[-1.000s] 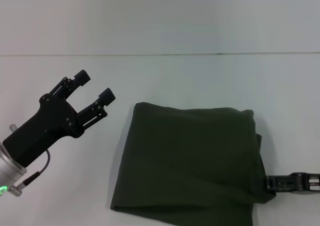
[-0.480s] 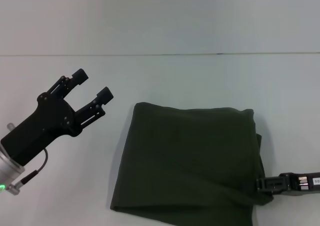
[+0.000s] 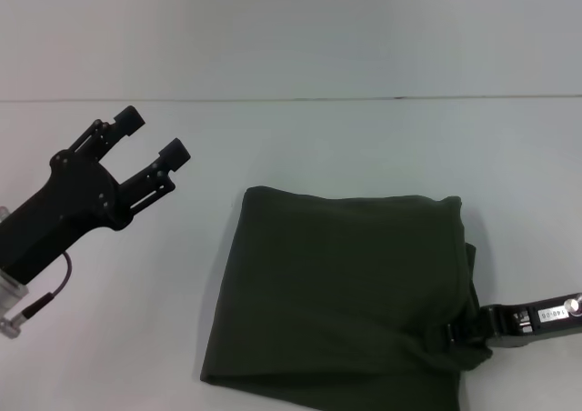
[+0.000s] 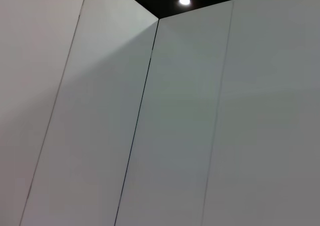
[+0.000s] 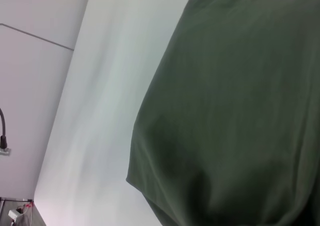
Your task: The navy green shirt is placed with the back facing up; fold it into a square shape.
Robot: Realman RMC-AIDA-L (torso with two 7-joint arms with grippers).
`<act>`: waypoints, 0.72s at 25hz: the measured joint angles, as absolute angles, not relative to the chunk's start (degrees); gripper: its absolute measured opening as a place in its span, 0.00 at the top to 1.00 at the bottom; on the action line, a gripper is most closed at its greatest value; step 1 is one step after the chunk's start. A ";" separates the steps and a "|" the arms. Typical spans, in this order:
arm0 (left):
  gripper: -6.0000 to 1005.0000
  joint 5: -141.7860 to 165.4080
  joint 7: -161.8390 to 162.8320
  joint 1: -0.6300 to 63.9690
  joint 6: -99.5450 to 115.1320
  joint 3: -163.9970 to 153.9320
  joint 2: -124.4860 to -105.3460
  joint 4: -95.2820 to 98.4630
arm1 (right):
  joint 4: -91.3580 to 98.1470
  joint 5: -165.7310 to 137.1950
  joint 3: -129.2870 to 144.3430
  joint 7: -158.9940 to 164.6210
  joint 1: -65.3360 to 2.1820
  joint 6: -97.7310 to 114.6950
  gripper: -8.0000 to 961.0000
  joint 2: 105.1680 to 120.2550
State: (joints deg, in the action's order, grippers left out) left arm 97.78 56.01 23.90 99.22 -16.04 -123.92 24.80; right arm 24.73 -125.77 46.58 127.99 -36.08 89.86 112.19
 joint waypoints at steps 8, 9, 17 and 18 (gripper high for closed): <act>0.13 97.73 56.15 23.59 96.98 -16.09 -123.93 25.54 | 24.96 -125.77 47.48 129.73 -37.17 90.41 0.76 112.24; 0.13 97.73 56.12 23.61 96.95 -16.09 -123.93 25.55 | 24.96 -125.77 47.69 129.98 -37.31 90.53 0.77 112.26; 0.13 97.73 56.07 23.93 96.56 -16.16 -123.93 25.67 | 24.96 -125.61 47.58 130.04 -37.44 90.86 0.81 112.39; 0.13 97.73 56.07 23.95 96.49 -16.13 -123.93 25.66 | 24.96 -125.56 47.57 129.75 -37.36 90.97 0.84 112.33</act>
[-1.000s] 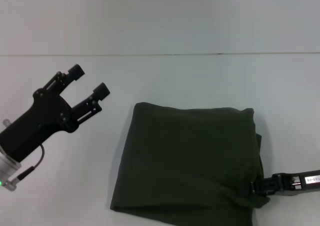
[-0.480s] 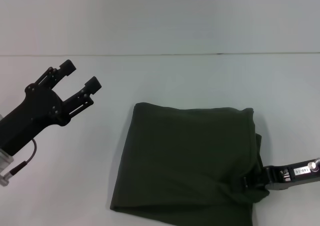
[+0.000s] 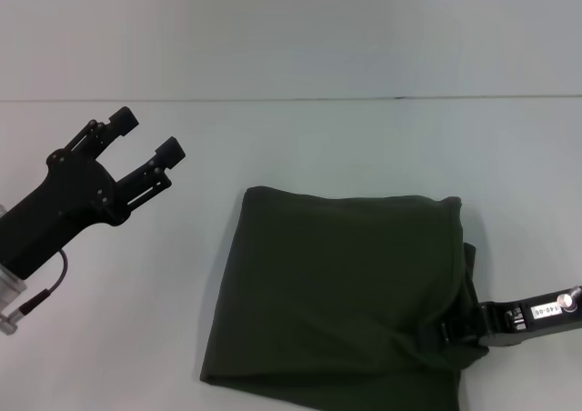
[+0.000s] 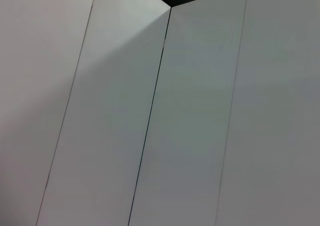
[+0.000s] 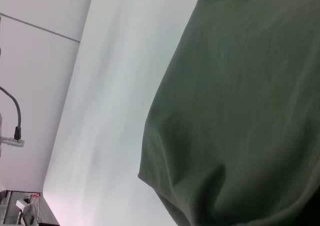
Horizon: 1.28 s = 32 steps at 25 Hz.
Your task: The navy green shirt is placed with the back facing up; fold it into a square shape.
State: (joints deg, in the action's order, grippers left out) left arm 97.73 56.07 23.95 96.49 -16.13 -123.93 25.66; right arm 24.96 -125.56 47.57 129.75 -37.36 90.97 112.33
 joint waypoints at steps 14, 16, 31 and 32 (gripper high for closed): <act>0.13 97.73 56.08 25.03 96.14 -16.09 -123.93 25.62 | 26.44 -121.76 46.65 128.58 -37.76 98.23 0.95 112.30; 0.13 97.73 56.12 25.21 95.96 -16.09 -123.93 25.57 | 26.44 -121.81 46.94 128.21 -37.44 98.90 0.95 112.31; 0.13 97.74 56.06 26.73 93.18 -16.09 -124.03 24.99 | 25.13 -127.26 47.59 121.84 -36.13 99.16 0.92 113.50; 0.13 97.74 56.06 26.82 92.93 -16.08 -124.06 24.97 | 25.22 -127.15 47.56 121.74 -35.92 99.20 0.92 113.39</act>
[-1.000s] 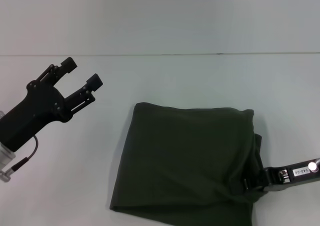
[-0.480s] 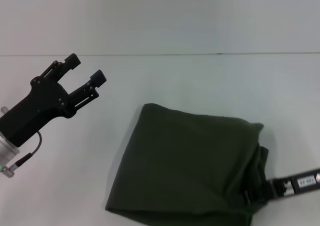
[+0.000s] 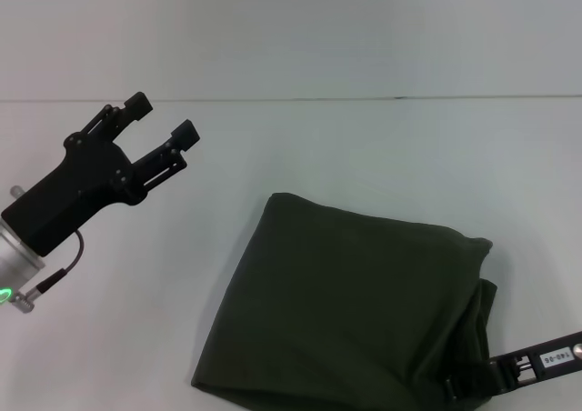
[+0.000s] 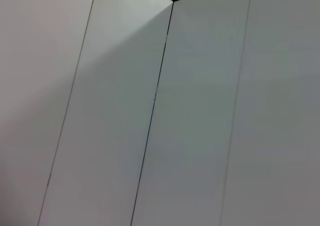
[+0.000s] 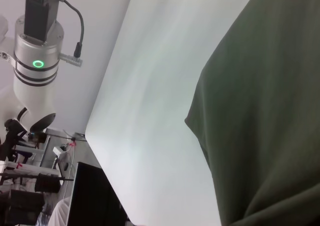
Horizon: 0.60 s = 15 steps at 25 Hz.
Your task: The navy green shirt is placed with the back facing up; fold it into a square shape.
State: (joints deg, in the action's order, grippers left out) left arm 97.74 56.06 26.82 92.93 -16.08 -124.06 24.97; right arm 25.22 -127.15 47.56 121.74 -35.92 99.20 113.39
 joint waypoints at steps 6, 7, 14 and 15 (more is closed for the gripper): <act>0.13 97.74 56.28 27.26 92.54 -16.09 -124.12 24.95 | 25.17 -126.67 45.00 120.15 -34.28 99.61 0.84 112.96; 0.13 97.74 56.35 27.33 92.54 -16.08 -124.11 24.95 | 25.17 -126.67 44.33 119.88 -33.96 99.78 0.82 112.94; 0.13 97.67 56.77 27.55 92.71 -16.09 -124.09 24.70 | 25.48 -126.66 40.11 118.47 -30.33 101.20 0.65 112.20; 0.13 97.58 56.81 27.56 92.78 -16.08 -124.06 24.49 | 25.48 -126.65 39.29 117.90 -29.57 101.40 0.63 112.11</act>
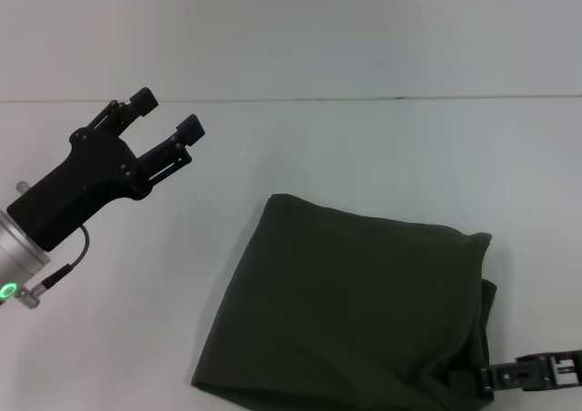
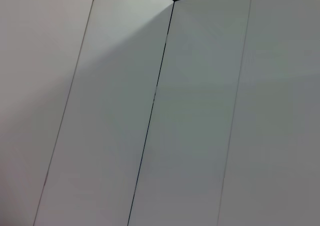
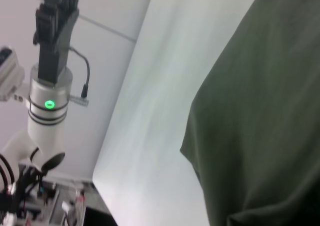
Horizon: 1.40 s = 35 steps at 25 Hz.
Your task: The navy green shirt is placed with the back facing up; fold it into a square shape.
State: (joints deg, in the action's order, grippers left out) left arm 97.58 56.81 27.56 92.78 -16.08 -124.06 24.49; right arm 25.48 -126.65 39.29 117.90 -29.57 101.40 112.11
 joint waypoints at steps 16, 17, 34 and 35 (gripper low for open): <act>0.13 91.68 59.64 27.82 90.80 -15.93 -124.01 21.17 | 25.78 -126.74 23.03 90.81 -30.34 107.32 0.52 114.04; 0.13 91.48 59.67 27.84 90.51 -15.93 -124.01 20.74 | 25.80 -126.91 23.38 89.77 -30.82 106.52 0.52 114.59; 0.13 88.61 61.60 27.90 85.82 -15.47 -124.02 19.28 | 25.83 -126.92 33.25 77.38 -24.41 94.54 0.53 116.75; 0.13 88.49 61.72 27.97 85.81 -15.47 -124.02 19.26 | 25.83 -126.86 33.13 77.32 -24.01 94.38 0.53 116.62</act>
